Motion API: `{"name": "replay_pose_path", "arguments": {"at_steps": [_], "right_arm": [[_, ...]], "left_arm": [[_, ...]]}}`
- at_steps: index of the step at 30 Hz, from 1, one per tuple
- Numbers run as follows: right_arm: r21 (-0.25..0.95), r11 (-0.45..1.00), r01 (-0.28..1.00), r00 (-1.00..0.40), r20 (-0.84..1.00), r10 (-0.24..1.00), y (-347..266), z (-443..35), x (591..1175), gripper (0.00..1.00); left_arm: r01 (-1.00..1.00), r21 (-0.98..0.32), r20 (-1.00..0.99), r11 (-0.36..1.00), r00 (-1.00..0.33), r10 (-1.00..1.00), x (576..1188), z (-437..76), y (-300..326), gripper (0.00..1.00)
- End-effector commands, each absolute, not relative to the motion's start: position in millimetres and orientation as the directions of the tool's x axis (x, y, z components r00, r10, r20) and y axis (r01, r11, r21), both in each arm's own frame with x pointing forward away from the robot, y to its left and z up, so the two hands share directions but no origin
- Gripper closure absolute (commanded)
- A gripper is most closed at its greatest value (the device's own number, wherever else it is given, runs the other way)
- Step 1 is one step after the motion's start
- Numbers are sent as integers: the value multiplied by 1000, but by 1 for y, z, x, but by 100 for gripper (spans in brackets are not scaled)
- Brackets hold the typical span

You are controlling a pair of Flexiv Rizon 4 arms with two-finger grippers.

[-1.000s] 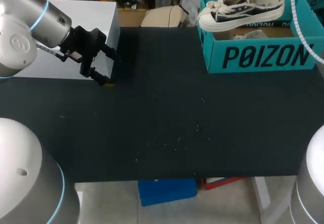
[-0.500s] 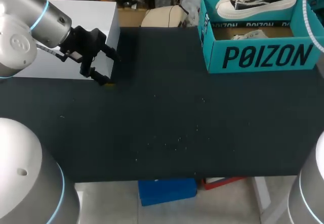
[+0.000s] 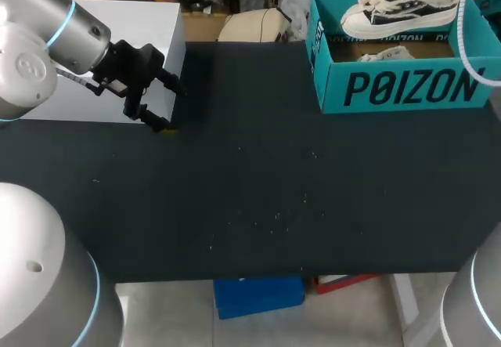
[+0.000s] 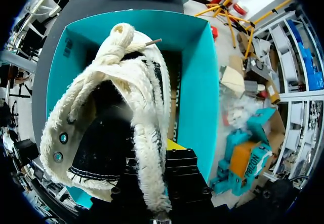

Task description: Take the shoe out of the shoebox, open the shoe tongue, remove and reinsert the insole, then place the shoe into the shoebox

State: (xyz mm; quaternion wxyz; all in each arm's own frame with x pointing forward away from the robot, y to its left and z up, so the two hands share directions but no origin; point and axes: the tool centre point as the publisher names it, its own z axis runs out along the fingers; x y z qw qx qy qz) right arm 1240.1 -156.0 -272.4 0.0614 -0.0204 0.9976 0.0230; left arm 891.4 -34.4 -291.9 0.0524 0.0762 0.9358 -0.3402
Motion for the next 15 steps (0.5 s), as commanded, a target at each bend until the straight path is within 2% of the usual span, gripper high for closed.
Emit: {"name": "replay_pose_path", "arguments": {"at_steps": [1,15], "right_arm": [[81,996,-48,-996,-74,-42,-159,-304,1262,100],[104,994,-24,-999,-47,-19,-161,-354,1269,100]], "left_arm": [[179,-627,-153,758,-983,106,891,-293,-35,0],[179,-627,-153,758,-983,106,891,-293,-35,0]]}}
